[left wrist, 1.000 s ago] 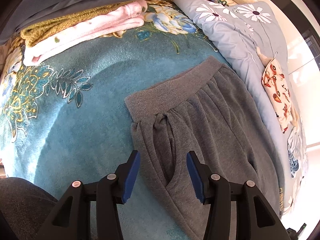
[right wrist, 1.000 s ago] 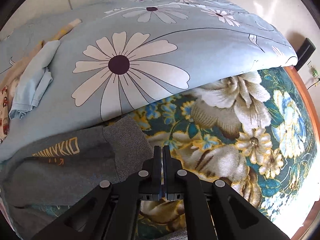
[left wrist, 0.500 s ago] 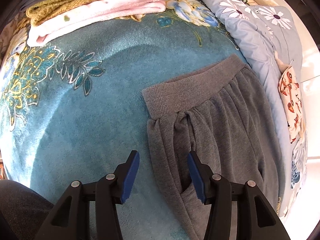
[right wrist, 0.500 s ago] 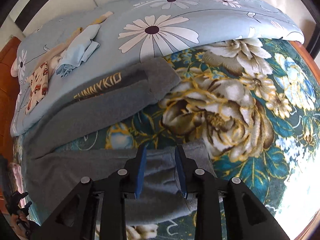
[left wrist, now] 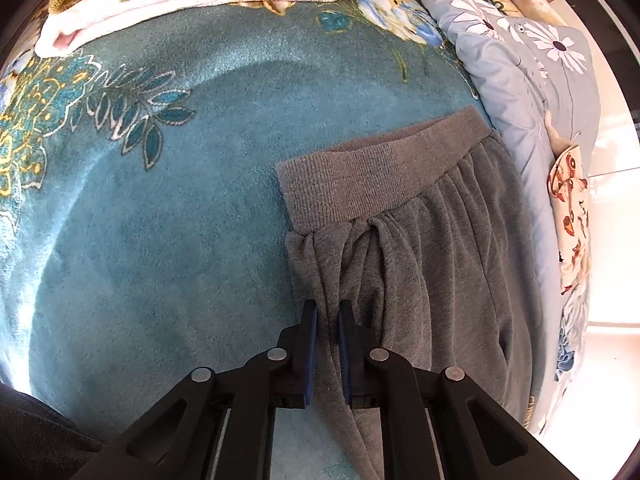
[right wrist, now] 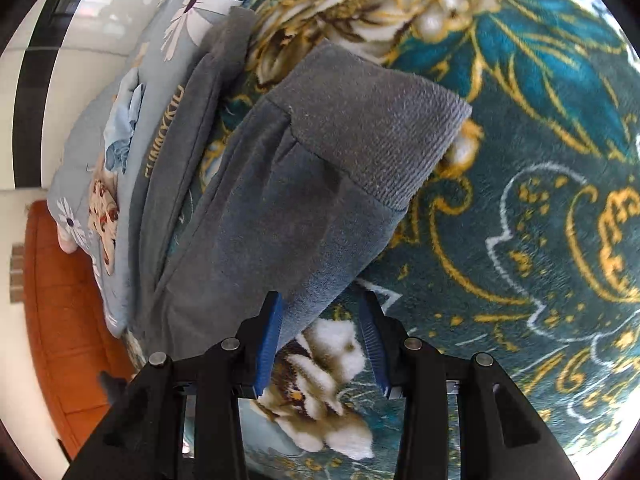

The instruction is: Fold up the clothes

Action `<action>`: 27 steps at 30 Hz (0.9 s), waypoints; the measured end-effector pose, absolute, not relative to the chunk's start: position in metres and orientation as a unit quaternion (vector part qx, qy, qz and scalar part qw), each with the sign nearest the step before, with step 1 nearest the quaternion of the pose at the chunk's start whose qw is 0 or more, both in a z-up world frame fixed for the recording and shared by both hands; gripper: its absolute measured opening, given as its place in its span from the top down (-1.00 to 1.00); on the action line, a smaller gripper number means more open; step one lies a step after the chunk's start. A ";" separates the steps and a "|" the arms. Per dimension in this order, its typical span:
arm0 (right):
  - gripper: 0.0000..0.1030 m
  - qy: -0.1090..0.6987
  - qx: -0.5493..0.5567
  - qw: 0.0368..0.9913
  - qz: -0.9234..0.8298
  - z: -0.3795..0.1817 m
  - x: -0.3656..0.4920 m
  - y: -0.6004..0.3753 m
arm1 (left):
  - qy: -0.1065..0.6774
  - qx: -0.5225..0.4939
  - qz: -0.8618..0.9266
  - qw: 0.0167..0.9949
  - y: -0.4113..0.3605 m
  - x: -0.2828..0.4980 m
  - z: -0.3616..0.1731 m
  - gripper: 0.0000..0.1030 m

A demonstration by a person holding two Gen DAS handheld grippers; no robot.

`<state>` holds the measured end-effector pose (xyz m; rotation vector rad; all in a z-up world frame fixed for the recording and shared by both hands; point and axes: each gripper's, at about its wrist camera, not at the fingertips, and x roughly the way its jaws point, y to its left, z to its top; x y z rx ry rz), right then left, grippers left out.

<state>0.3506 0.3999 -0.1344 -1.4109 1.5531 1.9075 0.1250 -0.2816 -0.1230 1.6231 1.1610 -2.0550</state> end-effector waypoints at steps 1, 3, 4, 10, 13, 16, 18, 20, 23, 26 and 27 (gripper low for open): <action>0.20 0.556 -0.484 0.152 0.658 -0.139 0.350 0.400 | 0.405 0.559 -0.711 0.137 -0.283 0.126 -0.122 0.84; 0.21 0.559 -0.476 0.149 0.662 -0.140 0.345 0.399 | 0.414 0.553 -0.710 0.135 -0.286 0.127 -0.121 0.87; 0.34 0.556 -0.477 0.146 0.664 -0.140 0.341 0.399 | 0.420 0.549 -0.710 0.134 -0.287 0.128 -0.121 0.88; 0.93 0.568 -0.449 0.097 0.683 -0.122 0.317 0.405 | 0.441 0.520 -0.722 0.122 -0.291 0.127 -0.110 0.91; 0.93 0.571 -0.422 0.063 0.702 -0.099 0.298 0.413 | 0.453 0.501 -0.729 0.113 -0.293 0.126 -0.101 0.92; 0.93 0.576 -0.400 0.038 0.712 -0.081 0.274 0.423 | 0.454 0.497 -0.732 0.103 -0.294 0.115 -0.090 0.92; 0.93 0.583 -0.389 0.026 0.713 -0.071 0.256 0.430 | 0.465 0.494 -0.729 0.087 -0.295 0.101 -0.080 0.92; 0.93 0.583 -0.383 0.019 0.716 -0.063 0.236 0.435 | 0.456 0.494 -0.736 0.074 -0.292 0.084 -0.064 0.92; 0.93 0.576 -0.377 0.011 0.726 -0.051 0.203 0.442 | 0.422 0.497 -0.756 0.055 -0.281 0.048 -0.041 0.92; 0.93 0.561 -0.370 0.011 0.741 -0.035 0.171 0.450 | 0.403 0.505 -0.762 0.039 -0.269 0.013 -0.023 0.92; 0.93 0.558 -0.368 0.012 0.743 -0.030 0.163 0.453 | 0.396 0.507 -0.765 0.035 -0.265 0.002 -0.018 0.92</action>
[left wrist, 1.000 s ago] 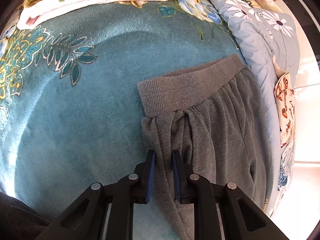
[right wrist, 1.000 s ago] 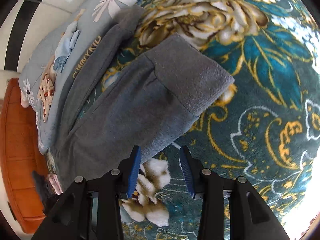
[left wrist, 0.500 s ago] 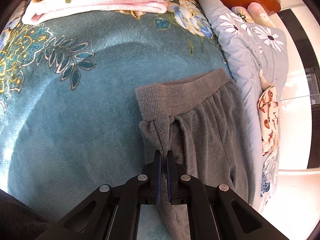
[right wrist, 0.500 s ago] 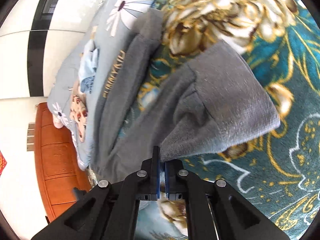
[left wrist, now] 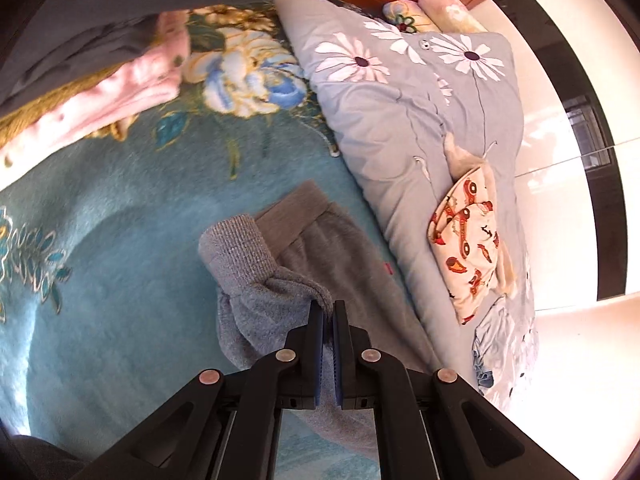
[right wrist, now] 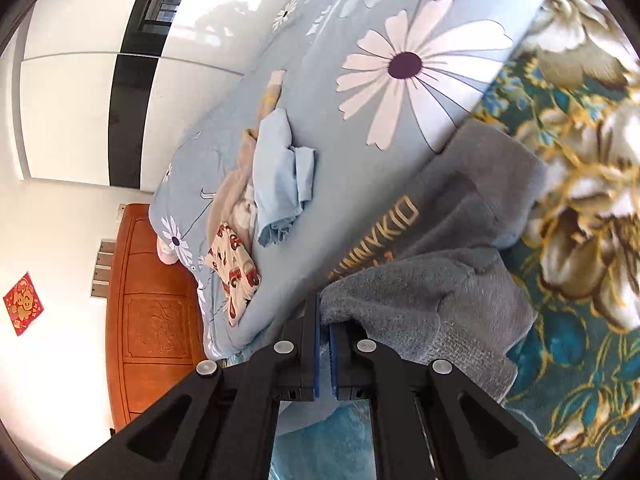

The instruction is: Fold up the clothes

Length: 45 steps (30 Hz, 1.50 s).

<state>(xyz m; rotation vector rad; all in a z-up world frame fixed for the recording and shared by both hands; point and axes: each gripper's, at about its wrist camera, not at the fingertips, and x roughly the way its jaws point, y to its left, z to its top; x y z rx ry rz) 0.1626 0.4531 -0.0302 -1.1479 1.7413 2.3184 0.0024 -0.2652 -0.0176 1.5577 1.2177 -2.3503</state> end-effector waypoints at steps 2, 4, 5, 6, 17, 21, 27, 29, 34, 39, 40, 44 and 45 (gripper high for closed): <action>0.93 0.551 -0.365 0.014 0.750 -0.023 0.148 0.459 | 0.375 0.515 -0.770 0.030 -0.256 -0.016 -0.009 0.92; 0.93 0.547 -0.365 0.019 0.754 -0.019 0.136 0.463 | 0.350 0.527 -0.774 0.029 -0.248 -0.034 -0.004 0.92; 0.93 0.546 -0.366 0.023 0.753 -0.019 0.131 0.465 | 0.341 0.532 -0.774 0.032 -0.244 -0.040 -0.004 0.92; 0.93 0.546 -0.366 0.028 0.753 -0.019 0.126 0.466 | 0.335 0.538 -0.773 0.034 -0.241 -0.046 -0.006 0.92; 0.93 0.520 -0.401 0.073 0.750 -0.059 0.087 0.456 | 0.287 0.553 -0.783 0.000 -0.220 -0.067 -0.019 0.00; 0.93 0.512 -0.401 0.088 0.754 -0.067 0.083 0.461 | 0.310 0.530 -0.789 -0.003 -0.247 -0.042 -0.027 -0.18; 0.75 0.467 -0.410 0.093 0.778 -0.060 0.076 0.459 | 0.392 0.561 -0.720 0.113 -0.303 0.011 -0.105 -0.21; 0.09 0.432 -0.432 0.072 0.789 -0.054 0.076 0.446 | 0.428 0.559 -0.700 0.122 -0.311 0.025 -0.126 -0.21; -0.01 0.372 -0.420 0.050 0.827 -0.028 0.113 0.422 | 0.484 0.523 -0.695 0.098 -0.308 0.031 -0.143 -0.21; -0.08 0.390 -0.435 0.064 0.809 -0.036 0.172 0.417 | 0.468 0.519 -0.712 0.068 -0.286 0.012 -0.147 -0.16; -0.08 0.396 -0.438 0.073 0.804 -0.039 0.184 0.417 | 0.466 0.521 -0.712 0.061 -0.281 0.008 -0.148 -0.16; -0.08 0.446 -0.451 0.099 0.767 -0.063 0.217 0.419 | 0.439 0.542 -0.714 0.053 -0.263 -0.007 -0.151 0.61; -0.08 0.457 -0.453 0.106 0.758 -0.069 0.221 0.418 | 0.427 0.550 -0.715 0.060 -0.261 -0.009 -0.150 0.76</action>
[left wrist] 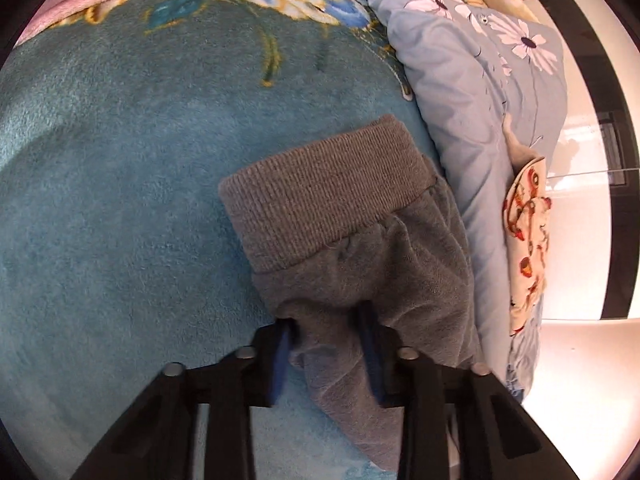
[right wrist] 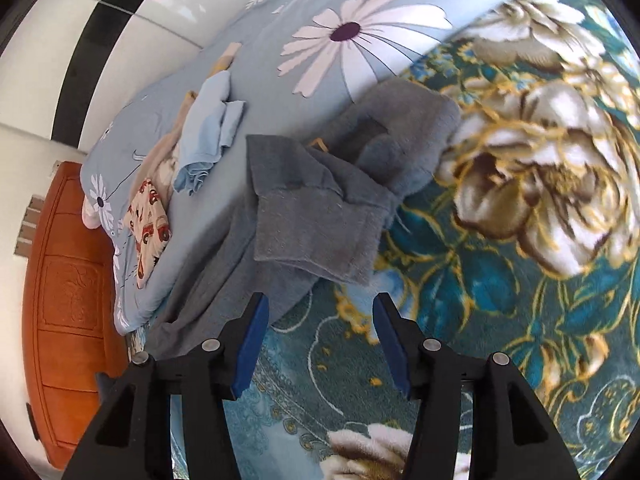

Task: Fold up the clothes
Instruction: 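Open both grippers to release the cuff and hem, then grasp the ribbed hem with the left gripper while the right gripper grasps and lays the cuff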

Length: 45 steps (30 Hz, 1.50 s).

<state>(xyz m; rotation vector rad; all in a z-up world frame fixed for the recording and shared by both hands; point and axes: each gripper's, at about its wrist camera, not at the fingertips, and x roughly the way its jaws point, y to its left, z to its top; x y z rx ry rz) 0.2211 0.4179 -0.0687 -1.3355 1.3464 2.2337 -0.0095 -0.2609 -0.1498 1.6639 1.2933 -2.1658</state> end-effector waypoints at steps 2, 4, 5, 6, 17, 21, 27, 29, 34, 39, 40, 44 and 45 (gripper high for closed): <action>-0.08 0.480 -0.457 0.106 0.741 -0.081 0.225 0.413 | 0.417 0.542 -0.727 0.062 -0.261 -0.009 -0.141 0.87; -0.08 0.488 -0.465 0.100 0.732 -0.090 0.222 0.406 | 0.409 0.529 -0.741 0.061 -0.262 -0.006 -0.130 0.88; -0.08 0.489 -0.469 0.095 0.729 -0.093 0.219 0.401 | 0.409 0.520 -0.747 0.060 -0.263 -0.003 -0.124 0.89; -0.08 0.490 -0.473 0.091 0.727 -0.096 0.216 0.397 | 0.414 0.507 -0.754 0.059 -0.264 0.002 -0.117 0.89; -0.13 0.455 -0.481 0.038 0.748 -0.108 0.185 0.360 | 0.446 0.460 -0.765 0.065 -0.287 0.062 -0.111 0.89; -0.15 0.429 -0.489 0.073 0.756 -0.117 0.170 0.360 | 0.437 0.485 -0.754 0.076 -0.287 0.074 -0.125 0.88; -0.15 0.239 -0.483 0.093 0.837 -0.068 0.155 0.338 | 0.429 0.496 -0.751 0.076 -0.282 0.074 -0.132 0.85; -0.15 0.181 -0.479 0.079 0.855 -0.058 0.149 0.327 | 0.429 0.496 -0.751 0.076 -0.282 0.075 -0.133 0.82; -0.15 0.071 -0.511 0.136 0.846 -0.077 0.119 0.317 | 0.440 0.494 -0.746 0.071 -0.284 0.080 -0.131 0.81; -0.13 0.029 -0.526 0.163 0.834 -0.091 0.113 0.326 | 0.451 0.495 -0.740 0.071 -0.284 0.082 -0.132 0.78; -0.06 0.024 -0.528 0.161 0.834 -0.090 0.113 0.328 | 0.452 0.496 -0.738 0.072 -0.284 0.083 -0.132 0.76; 0.78 0.025 -0.532 0.144 0.834 -0.076 0.114 0.350 | 0.452 0.501 -0.735 0.076 -0.283 0.085 -0.134 0.74; 0.79 0.029 -0.530 0.139 0.836 -0.070 0.115 0.358 | 0.451 0.499 -0.736 0.075 -0.283 0.085 -0.133 0.74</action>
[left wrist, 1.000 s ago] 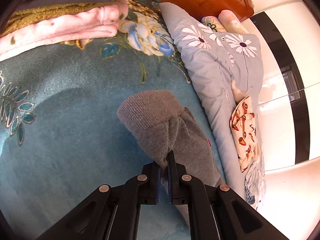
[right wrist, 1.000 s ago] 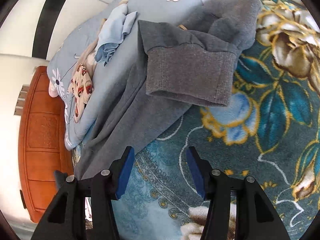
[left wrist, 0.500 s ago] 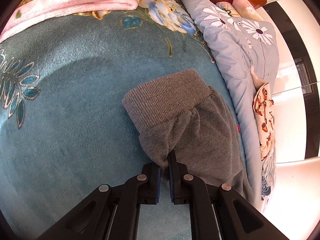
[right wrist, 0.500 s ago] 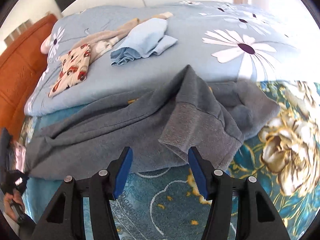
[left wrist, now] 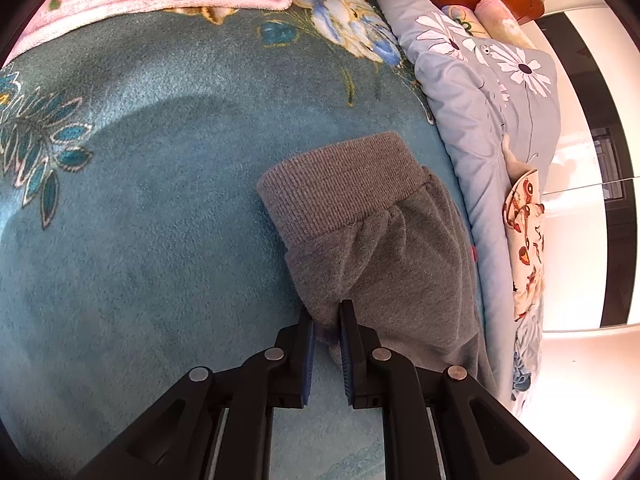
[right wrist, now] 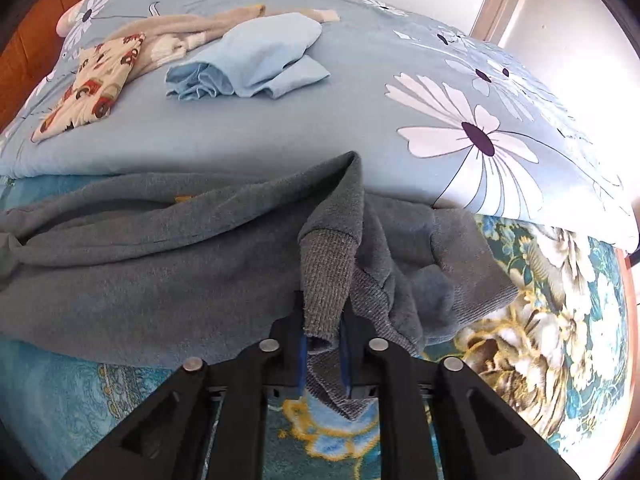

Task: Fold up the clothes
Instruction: 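Grasp the ribbed hem with the left gripper while the right gripper grasps and lays the cuff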

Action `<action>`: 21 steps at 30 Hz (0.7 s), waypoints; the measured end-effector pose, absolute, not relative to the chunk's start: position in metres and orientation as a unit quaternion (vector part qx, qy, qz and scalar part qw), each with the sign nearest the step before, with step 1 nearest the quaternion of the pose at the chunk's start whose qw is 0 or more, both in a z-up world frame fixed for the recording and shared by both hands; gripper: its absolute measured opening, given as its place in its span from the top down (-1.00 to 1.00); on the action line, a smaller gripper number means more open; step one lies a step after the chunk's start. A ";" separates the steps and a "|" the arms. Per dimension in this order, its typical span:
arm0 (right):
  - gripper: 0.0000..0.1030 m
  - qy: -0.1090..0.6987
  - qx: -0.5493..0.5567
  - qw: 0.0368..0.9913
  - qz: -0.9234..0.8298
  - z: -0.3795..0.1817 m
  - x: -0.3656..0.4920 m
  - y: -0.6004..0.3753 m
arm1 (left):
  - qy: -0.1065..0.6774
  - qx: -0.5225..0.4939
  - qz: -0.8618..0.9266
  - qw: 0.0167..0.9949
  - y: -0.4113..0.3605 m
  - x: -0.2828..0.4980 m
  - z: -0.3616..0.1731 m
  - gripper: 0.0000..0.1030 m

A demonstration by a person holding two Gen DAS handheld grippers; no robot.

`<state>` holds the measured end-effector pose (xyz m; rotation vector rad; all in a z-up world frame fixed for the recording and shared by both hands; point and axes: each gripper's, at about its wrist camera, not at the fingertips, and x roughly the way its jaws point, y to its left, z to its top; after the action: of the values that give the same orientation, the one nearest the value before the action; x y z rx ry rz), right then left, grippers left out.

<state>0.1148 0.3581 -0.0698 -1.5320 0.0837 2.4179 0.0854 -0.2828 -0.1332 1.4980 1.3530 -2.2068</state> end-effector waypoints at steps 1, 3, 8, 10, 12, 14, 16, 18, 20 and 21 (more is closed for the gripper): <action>0.80 0.030 -0.527 0.135 0.838 -0.062 0.115 0.367 | 0.451 0.498 -0.737 0.075 -0.283 0.086 -0.133 0.74; 0.82 0.030 -0.515 0.141 0.845 -0.043 0.110 0.386 | 0.450 0.497 -0.738 0.076 -0.283 0.086 -0.132 0.74; 0.83 0.076 -0.492 0.179 0.849 -0.005 0.092 0.447 | 0.453 0.496 -0.737 0.076 -0.282 0.088 -0.132 0.74; 0.83 0.088 -0.497 0.194 0.841 -0.004 0.083 0.465 | 0.454 0.497 -0.736 0.076 -0.283 0.088 -0.132 0.74; 0.83 0.088 -0.511 0.228 0.824 -0.016 0.078 0.481 | 0.457 0.497 -0.734 0.077 -0.283 0.089 -0.132 0.73; 0.83 0.110 -0.520 0.253 0.808 -0.027 0.081 0.496 | 0.461 0.497 -0.731 0.079 -0.285 0.090 -0.133 0.69; 0.83 0.160 -0.522 0.266 0.794 -0.037 0.093 0.511 | 0.464 0.495 -0.730 0.082 -0.286 0.089 -0.133 0.60; 0.82 0.197 -0.508 0.274 0.792 -0.040 0.107 0.522 | 0.470 0.492 -0.728 0.081 -0.287 0.089 -0.134 0.54; 0.48 0.223 -0.482 0.264 0.805 -0.035 0.127 0.523 | 0.477 0.490 -0.726 0.077 -0.289 0.087 -0.136 0.44; 0.32 0.236 -0.469 0.259 0.811 -0.033 0.137 0.523 | 0.480 0.489 -0.724 0.075 -0.289 0.085 -0.136 0.40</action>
<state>0.1369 0.5228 -0.0330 -1.2706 0.6386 2.1985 0.0855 -0.2887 -0.1363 1.4667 1.4409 -2.1718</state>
